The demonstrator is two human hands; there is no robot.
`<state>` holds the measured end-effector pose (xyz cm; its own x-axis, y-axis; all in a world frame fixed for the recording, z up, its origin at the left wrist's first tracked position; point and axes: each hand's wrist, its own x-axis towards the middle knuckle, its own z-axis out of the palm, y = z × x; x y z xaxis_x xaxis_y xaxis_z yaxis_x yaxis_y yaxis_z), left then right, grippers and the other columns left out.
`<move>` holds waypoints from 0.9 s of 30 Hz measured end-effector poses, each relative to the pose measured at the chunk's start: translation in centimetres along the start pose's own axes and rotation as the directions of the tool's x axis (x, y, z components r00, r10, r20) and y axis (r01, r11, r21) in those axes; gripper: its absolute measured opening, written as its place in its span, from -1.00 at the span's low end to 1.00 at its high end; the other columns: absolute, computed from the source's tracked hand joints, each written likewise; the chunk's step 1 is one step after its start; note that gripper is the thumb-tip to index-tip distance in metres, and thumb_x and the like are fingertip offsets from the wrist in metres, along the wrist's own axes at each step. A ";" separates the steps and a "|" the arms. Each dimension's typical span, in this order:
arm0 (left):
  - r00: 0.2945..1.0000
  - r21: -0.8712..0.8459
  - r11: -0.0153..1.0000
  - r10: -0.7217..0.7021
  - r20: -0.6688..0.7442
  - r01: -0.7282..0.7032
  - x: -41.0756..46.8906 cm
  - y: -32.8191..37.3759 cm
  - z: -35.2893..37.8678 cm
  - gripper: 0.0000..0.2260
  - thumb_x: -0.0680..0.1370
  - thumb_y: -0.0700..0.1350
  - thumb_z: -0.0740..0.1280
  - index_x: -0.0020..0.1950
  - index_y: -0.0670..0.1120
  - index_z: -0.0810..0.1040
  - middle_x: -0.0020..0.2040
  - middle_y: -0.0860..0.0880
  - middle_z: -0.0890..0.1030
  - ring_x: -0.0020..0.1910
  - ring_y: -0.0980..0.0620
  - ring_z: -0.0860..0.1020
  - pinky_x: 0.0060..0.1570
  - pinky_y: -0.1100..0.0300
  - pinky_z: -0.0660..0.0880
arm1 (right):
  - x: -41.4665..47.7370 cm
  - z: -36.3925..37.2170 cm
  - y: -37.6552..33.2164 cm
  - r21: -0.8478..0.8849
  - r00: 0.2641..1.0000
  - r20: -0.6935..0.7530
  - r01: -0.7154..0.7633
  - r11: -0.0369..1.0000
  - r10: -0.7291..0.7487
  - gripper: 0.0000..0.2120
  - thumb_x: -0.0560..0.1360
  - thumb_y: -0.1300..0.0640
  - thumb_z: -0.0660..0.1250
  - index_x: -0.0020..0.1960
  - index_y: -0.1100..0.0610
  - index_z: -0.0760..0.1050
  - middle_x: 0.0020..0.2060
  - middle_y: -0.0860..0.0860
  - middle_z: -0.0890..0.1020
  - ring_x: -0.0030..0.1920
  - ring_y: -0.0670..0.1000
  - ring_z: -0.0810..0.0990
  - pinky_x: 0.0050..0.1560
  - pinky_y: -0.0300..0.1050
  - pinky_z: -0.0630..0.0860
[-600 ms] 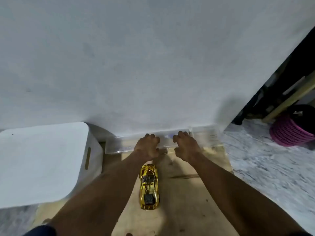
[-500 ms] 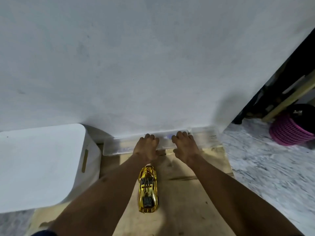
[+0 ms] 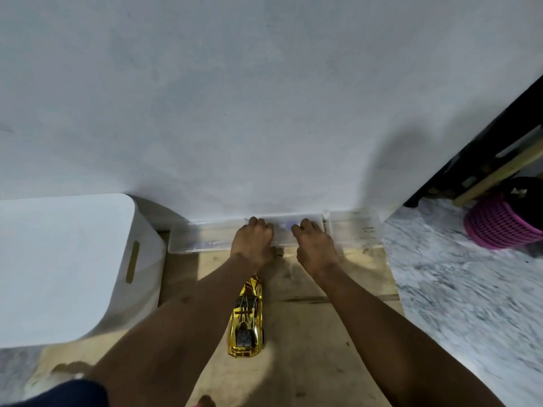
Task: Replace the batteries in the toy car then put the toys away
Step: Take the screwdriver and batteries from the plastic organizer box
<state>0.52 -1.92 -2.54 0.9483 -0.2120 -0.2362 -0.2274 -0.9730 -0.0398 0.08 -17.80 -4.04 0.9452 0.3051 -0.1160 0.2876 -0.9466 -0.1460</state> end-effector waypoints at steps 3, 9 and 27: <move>1.000 -0.033 0.999 -0.023 0.002 0.023 0.2 0.4 0.1 -0.48 0.54 0.19 0.33 0.34 -0.14 0.46 0.24 -0.14 0.53 0.29 -0.12 0.44 0.13 0.05 0.52 | 0.1 -0.3 0.2 -0.003 0.999 0.028 0.024 1.000 -0.024 -0.43 0.33 0.41 0.38 0.33 0.17 0.46 0.16 0.17 0.53 0.15 0.21 0.53 -0.11 0.03 0.59; 0.999 -0.053 0.998 -0.045 0.019 0.046 0.5 0.7 -0.4 -0.52 0.51 0.13 0.40 0.29 -0.14 0.48 0.19 -0.14 0.54 0.25 -0.13 0.47 0.10 0.05 0.52 | -0.1 0.0 0.5 -0.005 0.999 0.030 0.016 1.000 -0.016 -0.44 0.23 0.42 0.44 0.22 0.21 0.51 0.07 0.17 0.57 0.06 0.20 0.59 -0.27 0.01 0.59; 0.993 -0.353 0.930 -0.117 -0.031 0.099 1.2 -1.3 -3.6 -0.68 0.45 0.09 0.42 0.13 -0.04 0.64 0.09 -0.04 0.63 0.06 -0.05 0.60 -0.03 0.17 0.49 | -1.6 -1.7 3.7 0.144 0.963 -0.258 0.116 0.983 -0.076 -0.58 0.29 0.17 0.43 0.13 0.00 0.50 0.12 -0.01 0.55 0.18 0.07 0.50 0.21 0.00 0.44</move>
<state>2.80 -1.25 0.75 0.9747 -0.0993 -0.2000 -0.0396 -0.9584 0.2827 -0.12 -21.98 -2.73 0.9284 0.3387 0.1529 0.3701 -0.8799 -0.2979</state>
